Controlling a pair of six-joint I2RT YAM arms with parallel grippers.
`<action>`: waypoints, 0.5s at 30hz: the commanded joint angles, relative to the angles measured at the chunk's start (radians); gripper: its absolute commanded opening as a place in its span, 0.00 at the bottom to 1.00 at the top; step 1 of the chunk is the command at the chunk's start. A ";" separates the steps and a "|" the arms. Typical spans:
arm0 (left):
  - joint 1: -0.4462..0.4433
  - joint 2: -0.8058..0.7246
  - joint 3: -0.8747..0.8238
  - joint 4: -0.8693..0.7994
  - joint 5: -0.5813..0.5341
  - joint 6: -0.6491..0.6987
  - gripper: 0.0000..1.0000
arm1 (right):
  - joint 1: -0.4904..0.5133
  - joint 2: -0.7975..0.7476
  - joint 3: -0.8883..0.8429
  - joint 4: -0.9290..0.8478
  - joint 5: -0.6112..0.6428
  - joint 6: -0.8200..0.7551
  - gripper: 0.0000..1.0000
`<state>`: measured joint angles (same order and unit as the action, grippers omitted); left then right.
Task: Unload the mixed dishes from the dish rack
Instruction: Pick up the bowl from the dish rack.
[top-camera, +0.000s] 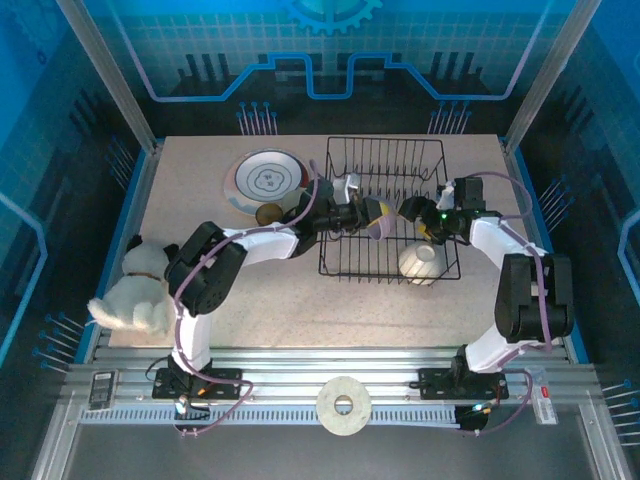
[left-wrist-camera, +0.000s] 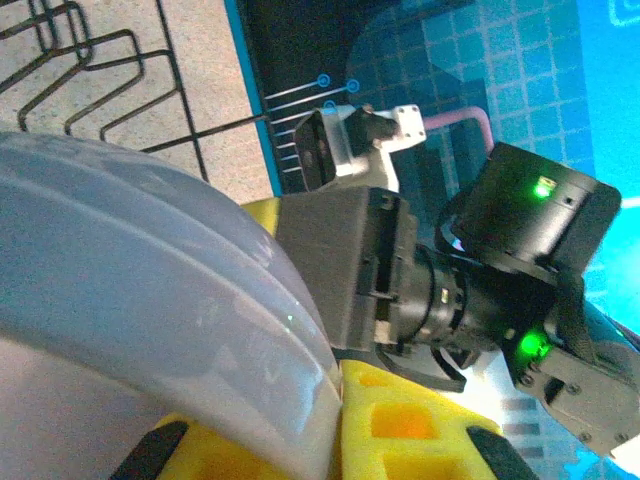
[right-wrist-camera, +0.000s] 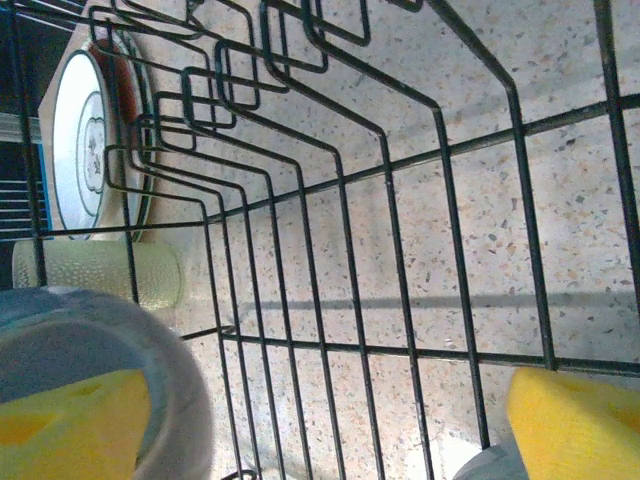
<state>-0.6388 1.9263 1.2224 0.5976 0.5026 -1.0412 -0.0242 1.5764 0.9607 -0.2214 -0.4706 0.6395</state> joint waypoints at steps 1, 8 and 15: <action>-0.006 -0.130 0.056 -0.066 0.060 0.162 0.00 | 0.012 -0.041 0.006 -0.058 0.016 -0.023 0.99; -0.009 -0.249 0.147 -0.450 0.062 0.433 0.00 | 0.018 -0.108 0.024 -0.116 0.044 -0.055 1.00; -0.027 -0.322 0.276 -0.913 -0.112 0.884 0.00 | 0.042 -0.171 0.051 -0.177 0.100 -0.080 1.00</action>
<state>-0.6552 1.6691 1.4403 -0.0990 0.4671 -0.4458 -0.0040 1.4475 0.9722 -0.3378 -0.4126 0.5922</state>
